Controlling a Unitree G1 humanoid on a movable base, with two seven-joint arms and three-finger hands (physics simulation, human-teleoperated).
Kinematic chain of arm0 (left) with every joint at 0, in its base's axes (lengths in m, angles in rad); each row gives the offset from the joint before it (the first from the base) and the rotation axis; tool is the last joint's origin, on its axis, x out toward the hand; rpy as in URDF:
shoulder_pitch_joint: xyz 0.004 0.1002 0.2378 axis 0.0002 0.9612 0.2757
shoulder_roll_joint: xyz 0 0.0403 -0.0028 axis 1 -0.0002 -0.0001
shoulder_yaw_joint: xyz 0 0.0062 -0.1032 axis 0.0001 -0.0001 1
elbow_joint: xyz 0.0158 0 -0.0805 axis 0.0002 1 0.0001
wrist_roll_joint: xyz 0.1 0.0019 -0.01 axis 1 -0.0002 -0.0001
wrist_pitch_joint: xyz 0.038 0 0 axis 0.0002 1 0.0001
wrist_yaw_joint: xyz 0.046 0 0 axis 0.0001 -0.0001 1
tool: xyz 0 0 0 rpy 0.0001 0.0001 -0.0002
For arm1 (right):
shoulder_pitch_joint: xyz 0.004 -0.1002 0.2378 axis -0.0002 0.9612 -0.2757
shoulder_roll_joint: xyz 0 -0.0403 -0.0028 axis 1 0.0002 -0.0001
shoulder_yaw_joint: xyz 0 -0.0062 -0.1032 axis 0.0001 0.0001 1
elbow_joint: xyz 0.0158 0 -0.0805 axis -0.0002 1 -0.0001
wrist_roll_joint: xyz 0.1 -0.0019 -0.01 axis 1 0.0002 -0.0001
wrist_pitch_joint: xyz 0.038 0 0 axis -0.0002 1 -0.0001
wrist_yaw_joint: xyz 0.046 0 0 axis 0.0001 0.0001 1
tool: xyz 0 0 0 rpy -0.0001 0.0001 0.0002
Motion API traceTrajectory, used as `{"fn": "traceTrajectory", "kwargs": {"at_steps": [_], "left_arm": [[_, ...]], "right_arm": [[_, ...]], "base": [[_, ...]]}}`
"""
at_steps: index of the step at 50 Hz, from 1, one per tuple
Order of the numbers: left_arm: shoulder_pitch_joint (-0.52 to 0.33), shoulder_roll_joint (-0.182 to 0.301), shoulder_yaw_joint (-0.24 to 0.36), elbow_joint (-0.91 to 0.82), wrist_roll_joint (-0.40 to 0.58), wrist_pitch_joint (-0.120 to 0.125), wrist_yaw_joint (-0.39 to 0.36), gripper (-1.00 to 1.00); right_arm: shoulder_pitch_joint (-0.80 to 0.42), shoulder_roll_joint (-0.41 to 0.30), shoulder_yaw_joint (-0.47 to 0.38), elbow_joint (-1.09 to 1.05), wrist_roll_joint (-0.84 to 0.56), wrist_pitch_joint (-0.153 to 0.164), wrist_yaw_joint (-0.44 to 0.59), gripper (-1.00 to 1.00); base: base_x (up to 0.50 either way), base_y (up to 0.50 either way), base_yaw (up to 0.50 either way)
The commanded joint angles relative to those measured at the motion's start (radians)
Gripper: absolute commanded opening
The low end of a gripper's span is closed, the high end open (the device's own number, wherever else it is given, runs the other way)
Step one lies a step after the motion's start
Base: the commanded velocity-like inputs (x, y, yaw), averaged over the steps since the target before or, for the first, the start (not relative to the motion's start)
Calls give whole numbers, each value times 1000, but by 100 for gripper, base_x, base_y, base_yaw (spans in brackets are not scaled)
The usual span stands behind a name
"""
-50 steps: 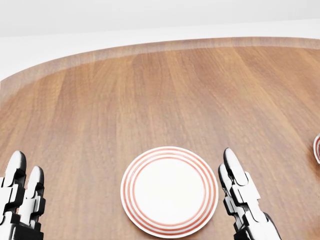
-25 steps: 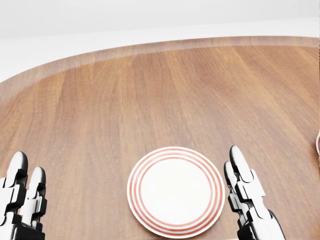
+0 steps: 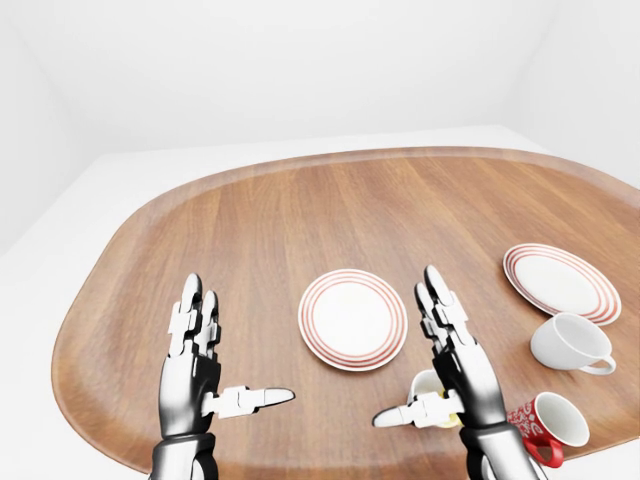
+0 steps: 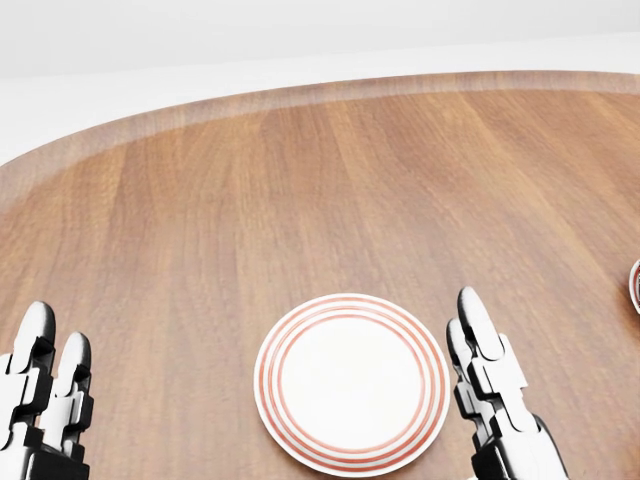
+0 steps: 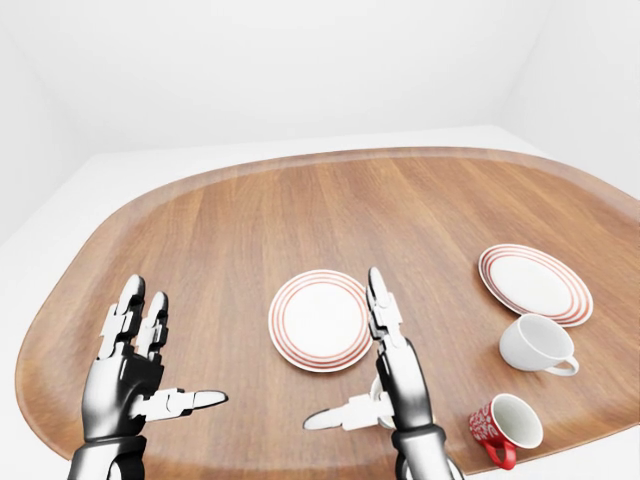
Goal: Put the red mug on the left plate.
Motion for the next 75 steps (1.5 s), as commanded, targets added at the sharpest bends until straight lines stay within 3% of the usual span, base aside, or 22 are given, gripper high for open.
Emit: {"fn": "traceTrajectory", "kwargs": {"at_steps": [1, 4, 5, 6, 7, 11, 14, 15, 18, 24, 31, 36, 46, 61, 75], "left_arm": [[-5, 0, 1, 2, 1, 0, 0, 100], [-9, 0, 2, 5, -1, 0, -1, 100], [-11, -1, 3, 6, 1, 0, 0, 100], [-16, -1, 1, 9, 4, 0, 0, 100], [-22, -2, 0, 13, 8, 0, 4, 100], [-26, -1, -3, 15, 11, 0, 7, 100], [-28, 0, -1, 15, 10, 0, 8, 100], [-29, 0, -1, 15, 10, 0, 8, 100], [-35, 0, -2, 20, 13, 0, 10, 100], [-39, 0, -7, 24, 19, 0, 15, 100], [-41, 3, -9, 27, 17, 0, 20, 100], [-47, 3, -11, 33, 22, 0, 24, 100], [-55, 5, -16, 40, 28, 0, 30, 100], [-62, 7, -16, 42, 28, 0, 28, 100], [-68, 7, -18, 41, 33, 0, 28, 100]], "right_arm": [[-23, 1, 7, 8, -26, 0, 1, 100], [-64, 21, -24, 3, -31, 0, -22, 100], [-83, 27, -34, -10, -64, 39, -33, 100], [-116, 34, -44, -30, -120, 132, -47, 100], [-149, 34, -46, -42, -185, 175, -50, 100], [-269, 55, -83, -79, -365, 175, -49, 100], [-373, 41, -69, -128, -621, 175, 4, 100], [-375, 50, -71, -127, -637, 175, 13, 100], [-475, 28, -84, -178, -876, 175, 146, 100], [-601, 29, -159, -144, -1192, 175, 370, 100], [-686, 3, -278, -37, -1431, 175, 506, 100], [-665, -37, -375, 3, -1538, 175, 581, 100], [-529, -65, -566, 48, -1535, 175, 588, 100], [-430, -100, -743, 230, -1362, 175, 498, 100], [-408, -166, -806, 394, -1201, 175, 403, 100]], "base": [[50, -7, 0], [33, -5, 0], [0, 0, 0], [0, 0, 0], [0, 0, 0], [0, 0, 0], [0, 0, 0], [0, 0, 0], [0, 0, 0], [0, 0, 0], [0, 0, 0], [0, 0, 0], [0, 0, 0], [0, 0, 0], [0, 0, 0]]}}
